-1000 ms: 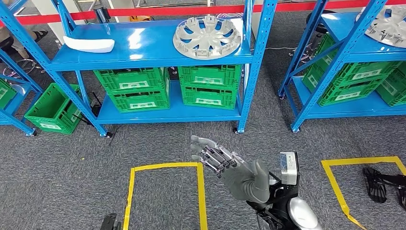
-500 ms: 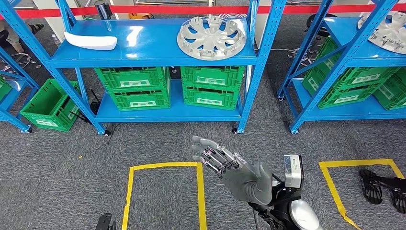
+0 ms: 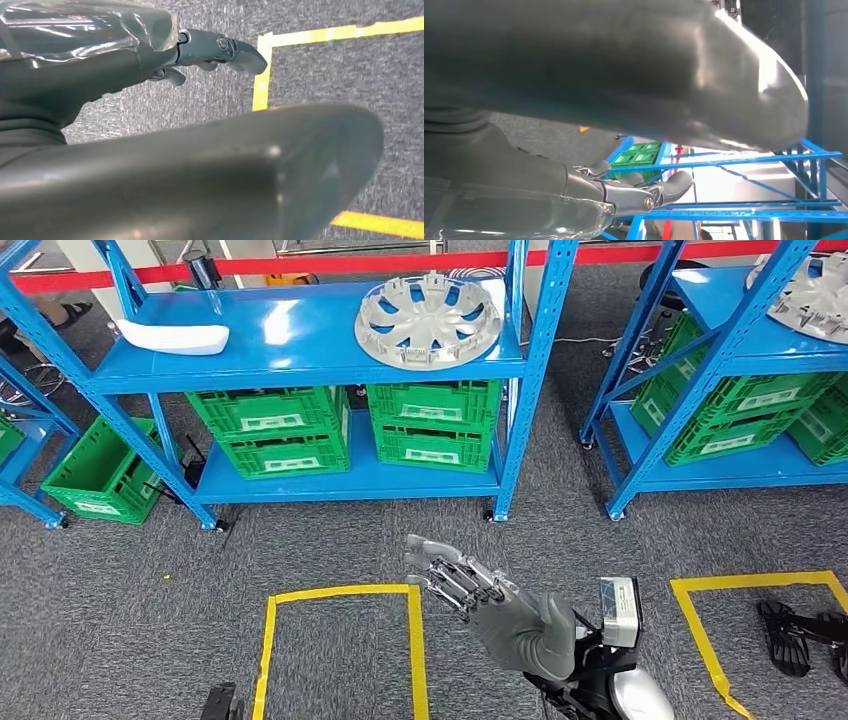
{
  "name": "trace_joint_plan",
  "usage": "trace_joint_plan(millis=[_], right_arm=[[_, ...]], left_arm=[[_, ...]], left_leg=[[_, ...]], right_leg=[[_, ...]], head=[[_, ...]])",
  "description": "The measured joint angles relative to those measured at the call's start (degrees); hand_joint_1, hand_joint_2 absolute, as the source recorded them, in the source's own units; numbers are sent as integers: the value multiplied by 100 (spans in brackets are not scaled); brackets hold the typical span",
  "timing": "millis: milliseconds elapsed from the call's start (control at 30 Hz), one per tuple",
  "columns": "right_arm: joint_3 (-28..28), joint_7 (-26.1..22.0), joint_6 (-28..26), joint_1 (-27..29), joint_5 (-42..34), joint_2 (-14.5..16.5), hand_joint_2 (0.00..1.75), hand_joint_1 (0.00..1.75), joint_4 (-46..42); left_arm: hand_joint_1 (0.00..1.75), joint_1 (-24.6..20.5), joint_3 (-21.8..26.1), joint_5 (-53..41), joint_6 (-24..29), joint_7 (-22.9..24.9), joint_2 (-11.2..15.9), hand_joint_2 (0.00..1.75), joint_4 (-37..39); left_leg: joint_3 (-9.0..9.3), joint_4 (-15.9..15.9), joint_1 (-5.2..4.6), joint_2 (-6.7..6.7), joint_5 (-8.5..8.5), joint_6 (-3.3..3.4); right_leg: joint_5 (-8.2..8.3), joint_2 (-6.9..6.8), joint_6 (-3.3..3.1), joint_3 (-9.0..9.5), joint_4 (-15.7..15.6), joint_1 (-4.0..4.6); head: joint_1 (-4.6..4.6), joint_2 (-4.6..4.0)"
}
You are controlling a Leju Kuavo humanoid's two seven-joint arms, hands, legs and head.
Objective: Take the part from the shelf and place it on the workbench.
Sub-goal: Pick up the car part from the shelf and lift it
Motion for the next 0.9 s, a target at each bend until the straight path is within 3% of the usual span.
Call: trace_joint_plan(millis=[67,100,133,200,233,300,400,467,533,600,633,700,733,800,900], right_arm=[[-14,26,10,32,2,5,0,0,-5],[-19,36,20,50,2,5,0,0,-5],[-22,41,32,63,1,5,0,0,-7],[-30,43,54,75,-2,5,0,0,-20],[-37,43,61,76,-4,5,0,0,-30],[-52,45,68,86,-5,4,0,0,-48],[-67,52,70,104,-6,-1,0,0,-80],[-82,53,61,109,-7,-6,0,0,-105],[-101,66,44,140,-3,-17,0,0,-111],[-114,81,31,194,7,-36,0,0,-112],[-116,84,27,212,11,-48,0,0,-113],[-120,90,24,224,17,-63,0,0,-114],[-120,93,27,223,19,-66,0,0,-114],[-114,116,41,222,25,-63,0,0,-118],[-109,151,60,219,26,-63,0,0,-128]], left_arm=[[0,40,-1,1,5,2,9,0,-11],[0,63,-1,3,4,2,9,0,-16],[0,82,-1,5,4,2,9,0,-23],[0,97,-1,9,3,2,15,0,-35],[0,98,-1,9,3,2,25,0,-41],[0,92,-1,9,3,2,49,0,-54],[0,102,-1,10,3,2,64,0,-75],[0,106,-1,-1,3,-2,56,0,-98],[0,101,-2,-21,4,1,38,0,-128],[0,98,-3,-36,5,15,20,0,-153],[0,98,-3,-40,6,24,11,0,-164],[0,95,-4,-45,7,37,-8,0,-184],[0,91,-4,-46,5,42,-13,0,-190],[0,84,-4,-39,3,55,-18,0,-195],[0,78,-7,-27,-4,63,-28,0,-195]], left_leg=[[-455,748,2,0,-215,-26],[-586,890,2,0,-173,-20],[-605,802,-1,0,-14,0],[-364,89,-24,-2,499,103],[-216,-275,-46,1,675,171],[-52,-678,-92,9,766,279],[58,-837,-103,7,744,327],[187,-971,-71,11,785,343],[242,-1009,-57,9,772,359],[289,-1006,-57,-5,719,357],[327,-1001,-55,-14,684,345],[422,-970,-46,-28,586,294],[452,-932,-56,-32,517,255],[477,-870,-74,-31,405,185],[496,-839,-47,-20,317,117]], right_leg=[[-40,5,-41,40,1,14],[-61,13,-50,68,2,22],[-85,23,-50,103,1,31],[-139,41,-37,185,-5,43],[-166,47,-21,216,-7,68],[-204,53,20,231,-14,83],[-235,39,97,235,-31,95],[-373,21,100,76,296,106],[-622,16,79,-361,1062,91],[-701,15,130,-749,1605,65],[-601,13,190,-790,1565,46],[-192,-5,334,-544,863,1],[-19,-16,362,-376,481,-6],[122,-28,293,-189,87,-2],[73,-6,127,-150,73,5]], head=[[0,0],[0,0],[-1,0],[0,0],[3,0],[7,0],[7,0],[18,0],[24,0],[23,0],[23,0],[25,0],[27,0],[25,0],[18,0]])
